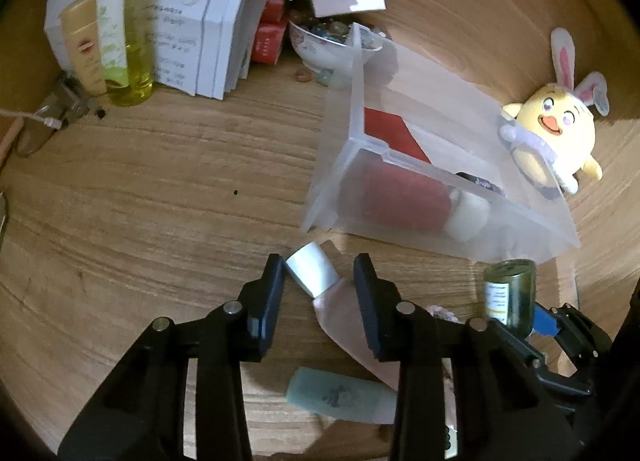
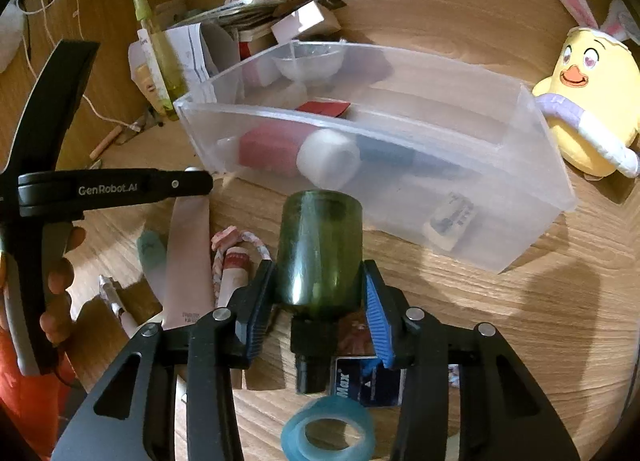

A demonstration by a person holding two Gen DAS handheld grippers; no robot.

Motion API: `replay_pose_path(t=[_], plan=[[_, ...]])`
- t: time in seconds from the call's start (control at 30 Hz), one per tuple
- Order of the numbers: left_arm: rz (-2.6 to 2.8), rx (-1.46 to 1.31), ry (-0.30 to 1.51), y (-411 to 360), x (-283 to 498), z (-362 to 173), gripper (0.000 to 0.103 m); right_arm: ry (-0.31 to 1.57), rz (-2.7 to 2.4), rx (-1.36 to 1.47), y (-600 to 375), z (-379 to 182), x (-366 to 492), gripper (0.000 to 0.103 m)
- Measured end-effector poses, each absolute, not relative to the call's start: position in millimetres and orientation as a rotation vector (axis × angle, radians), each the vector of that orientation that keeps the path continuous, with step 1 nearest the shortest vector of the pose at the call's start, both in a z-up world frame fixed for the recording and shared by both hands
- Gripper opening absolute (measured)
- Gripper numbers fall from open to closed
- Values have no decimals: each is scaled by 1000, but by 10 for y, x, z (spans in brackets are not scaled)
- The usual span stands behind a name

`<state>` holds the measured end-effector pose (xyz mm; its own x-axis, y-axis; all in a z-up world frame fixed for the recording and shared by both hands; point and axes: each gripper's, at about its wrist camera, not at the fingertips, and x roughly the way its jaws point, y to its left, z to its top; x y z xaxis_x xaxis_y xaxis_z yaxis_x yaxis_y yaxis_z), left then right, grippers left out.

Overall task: Organize objects
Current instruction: 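Grasp the white bottle with the left gripper while the right grasps the green bottle, then carry the white bottle and green bottle over the clear box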

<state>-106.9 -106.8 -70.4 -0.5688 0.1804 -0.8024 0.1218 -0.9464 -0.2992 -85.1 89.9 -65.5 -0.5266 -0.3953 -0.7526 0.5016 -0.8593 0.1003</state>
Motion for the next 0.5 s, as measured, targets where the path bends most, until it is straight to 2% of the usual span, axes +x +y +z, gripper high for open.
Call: replay_pose_path(t=[0.2,0.27,0.33,0.5], plan=[[2736,-1410,-530,-1110,-942,-637,31,162,-2385,1076,944,-602,-835,39],[2746,-1391,-517,-1094,-898,-573,20,158,-2391,1061,955,-583,-823,39],[2746,-1375,-483,-1051,-867,-504,1,152,-2395,1050,968,-563,-808,39],[2760,-1331,-417,-925,-832,-414,1,142,-2409,1019,995,-509,-783,39]])
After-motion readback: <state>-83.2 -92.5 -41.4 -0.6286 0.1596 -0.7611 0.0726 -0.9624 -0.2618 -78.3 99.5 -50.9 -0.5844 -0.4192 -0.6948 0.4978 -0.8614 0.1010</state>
